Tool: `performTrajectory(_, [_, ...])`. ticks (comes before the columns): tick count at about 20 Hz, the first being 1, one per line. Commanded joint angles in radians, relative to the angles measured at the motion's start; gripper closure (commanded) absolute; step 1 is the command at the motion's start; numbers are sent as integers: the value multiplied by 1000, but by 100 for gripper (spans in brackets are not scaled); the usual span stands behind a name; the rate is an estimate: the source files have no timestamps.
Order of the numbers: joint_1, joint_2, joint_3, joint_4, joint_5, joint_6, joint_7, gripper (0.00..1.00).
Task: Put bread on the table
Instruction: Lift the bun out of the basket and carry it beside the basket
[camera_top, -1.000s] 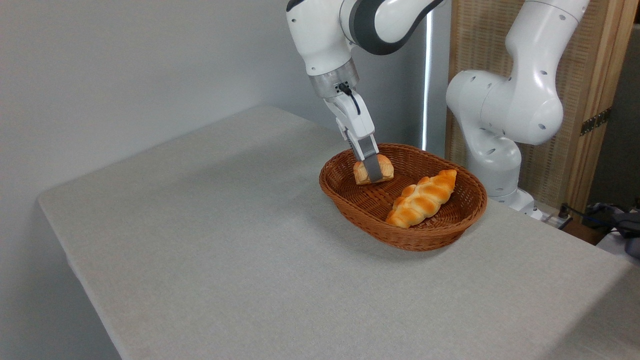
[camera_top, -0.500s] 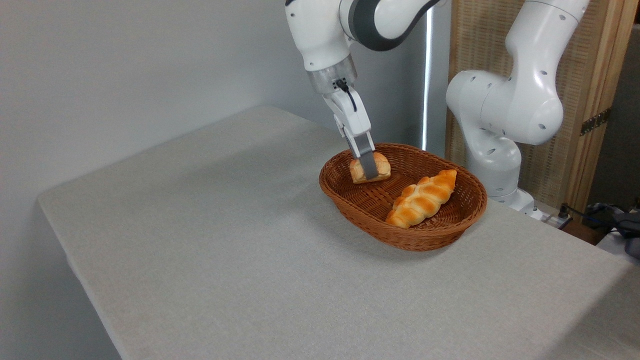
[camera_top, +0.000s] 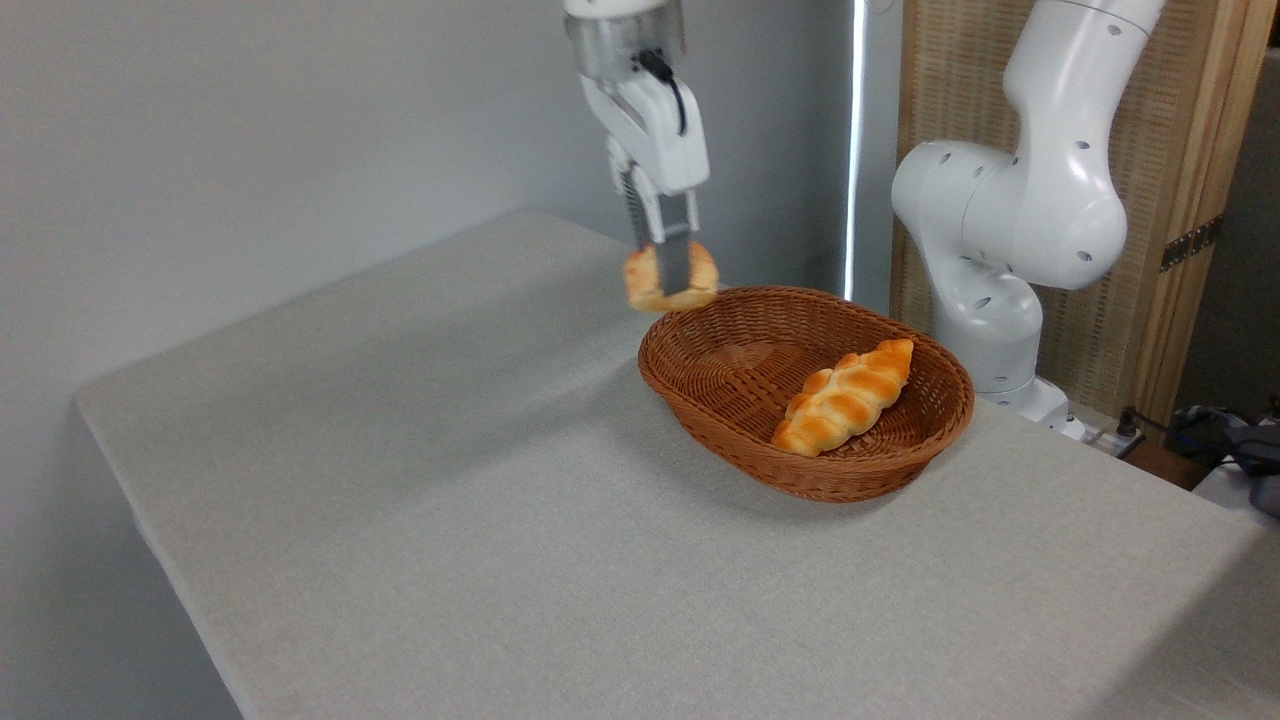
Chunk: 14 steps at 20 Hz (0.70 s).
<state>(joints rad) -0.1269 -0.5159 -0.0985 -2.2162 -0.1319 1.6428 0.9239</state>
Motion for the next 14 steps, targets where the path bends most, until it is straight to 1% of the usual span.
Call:
performTrajectory(1, [-3,236,23,249,-12,-29,10,61])
performTrajectory(4, [-3,377,17,361,-15,-17,10,61])
performTrajectory(5, [-3,419,14,392,-17,1,9,61])
performTrajectory(6, [-6,451,10,406,-17,34,10,58])
performTrajectory(7, [-11,479,5,406,-15,79,10,55])
performTrajectory(10, [-19,568,-53,406,-6,236,1,52])
performTrajectory(11, [-20,592,-56,406,-6,286,-2,49])
performTrajectory(12, [-29,612,-58,405,-5,323,-2,48])
performTrajectory(13, [-42,629,-58,405,-5,342,-2,45])
performTrajectory(14, [-45,643,-58,405,-3,354,0,42])
